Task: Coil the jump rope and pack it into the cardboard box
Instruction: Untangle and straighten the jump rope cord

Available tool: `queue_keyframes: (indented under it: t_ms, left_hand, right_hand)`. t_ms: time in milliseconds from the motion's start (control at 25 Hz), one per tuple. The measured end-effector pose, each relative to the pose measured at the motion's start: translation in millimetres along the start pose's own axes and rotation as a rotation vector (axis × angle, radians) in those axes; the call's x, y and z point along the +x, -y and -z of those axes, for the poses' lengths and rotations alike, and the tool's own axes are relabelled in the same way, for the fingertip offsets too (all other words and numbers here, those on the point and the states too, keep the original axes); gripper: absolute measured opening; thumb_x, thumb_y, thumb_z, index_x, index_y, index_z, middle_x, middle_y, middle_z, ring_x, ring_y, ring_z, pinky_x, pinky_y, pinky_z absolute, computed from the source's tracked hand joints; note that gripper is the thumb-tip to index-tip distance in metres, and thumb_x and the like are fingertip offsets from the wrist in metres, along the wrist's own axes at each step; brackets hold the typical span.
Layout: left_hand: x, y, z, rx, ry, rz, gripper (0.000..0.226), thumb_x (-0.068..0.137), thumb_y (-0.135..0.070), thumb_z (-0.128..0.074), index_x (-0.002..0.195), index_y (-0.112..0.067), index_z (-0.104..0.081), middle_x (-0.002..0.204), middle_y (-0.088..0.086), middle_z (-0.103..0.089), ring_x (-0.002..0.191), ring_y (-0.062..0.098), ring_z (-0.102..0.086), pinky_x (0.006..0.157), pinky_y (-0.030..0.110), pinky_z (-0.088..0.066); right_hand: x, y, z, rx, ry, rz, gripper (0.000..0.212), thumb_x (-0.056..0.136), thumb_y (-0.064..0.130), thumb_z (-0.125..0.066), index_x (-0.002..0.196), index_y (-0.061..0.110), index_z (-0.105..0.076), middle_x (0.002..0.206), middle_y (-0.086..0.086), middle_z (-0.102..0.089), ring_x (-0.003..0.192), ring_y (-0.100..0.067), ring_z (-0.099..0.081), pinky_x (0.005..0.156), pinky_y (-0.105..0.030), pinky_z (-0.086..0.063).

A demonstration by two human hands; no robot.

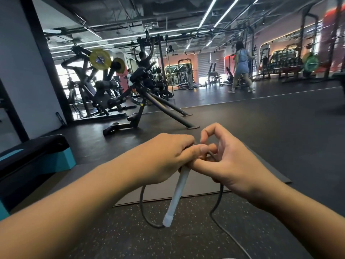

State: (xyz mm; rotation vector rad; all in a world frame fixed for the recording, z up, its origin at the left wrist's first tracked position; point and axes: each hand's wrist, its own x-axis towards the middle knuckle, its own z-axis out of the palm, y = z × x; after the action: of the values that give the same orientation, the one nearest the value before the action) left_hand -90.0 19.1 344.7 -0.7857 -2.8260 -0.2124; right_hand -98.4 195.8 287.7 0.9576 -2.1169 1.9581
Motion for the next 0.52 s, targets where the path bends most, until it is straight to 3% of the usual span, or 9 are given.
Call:
queue_keyframes:
  t_ms: [120,240,360,440,520]
  left_hand:
    - [1.5,3.7,4.2,-0.197,0.032,-0.015,0.043,0.100,-0.048,-0.043,0.091,-0.011,-0.062,0.061,-0.010,-0.051,0.052,-0.002,-0.048,0.051,0.014,-0.036]
    - [-0.2,13.5,9.3,-0.193,-0.012,-0.020,0.044,0.103,-0.045,-0.037,0.093,-0.010,-0.062,0.063,-0.007,-0.050,0.051,0.001,-0.047,0.051,0.014,-0.038]
    - [-10.0,32.9,14.3,-0.384,-0.062,0.044,0.046,0.101,-0.050,-0.036,0.088,-0.011,-0.056,0.057,-0.007,-0.041,0.048,0.012,-0.038,0.047,0.027,-0.036]
    - [-16.1,47.1,20.3,-0.565,-0.131,0.112,0.049,0.101,-0.050,-0.037,0.088,-0.008,-0.056,0.053,-0.010,-0.038,0.046,0.011,-0.032,0.044,0.025,-0.029]
    - [-19.4,63.9,30.5,-0.794,-0.290,0.204,0.050,0.103,-0.047,-0.036,0.088,-0.004,-0.056,0.052,-0.009,-0.035,0.045,0.009,-0.026,0.042,0.023,-0.021]
  right_hand:
    - [-1.2,2.6,3.3,0.070,0.060,-0.005,0.039,0.086,0.005,-0.076,0.112,0.014,-0.048,0.074,-0.012,-0.060,0.056,-0.008,-0.047,0.051,-0.015,-0.038]
    - [2.3,-2.2,14.5,0.086,0.112,-0.091,0.031,0.092,0.013,-0.071,0.117,0.011,-0.054,0.063,-0.005,-0.055,0.053,-0.015,-0.042,0.049,-0.028,-0.037]
    - [-0.6,-7.3,34.6,0.009,0.160,-0.203,0.023,0.090,0.027,-0.071,0.089,0.006,-0.064,0.058,-0.006,-0.043,0.052,-0.020,-0.040,0.051,-0.036,-0.044]
    - [-6.2,-10.6,50.3,-0.088,0.202,-0.276,0.038,0.091,0.038,-0.070,0.071,0.008,-0.058,0.060,-0.011,-0.042,0.056,-0.025,-0.044,0.061,-0.039,-0.050]
    - [-13.1,-17.3,64.5,-0.232,0.233,-0.334,0.055,0.092,0.051,-0.068,0.067,0.006,-0.047,0.059,-0.012,-0.045,0.057,-0.027,-0.050,0.069,-0.037,-0.049]
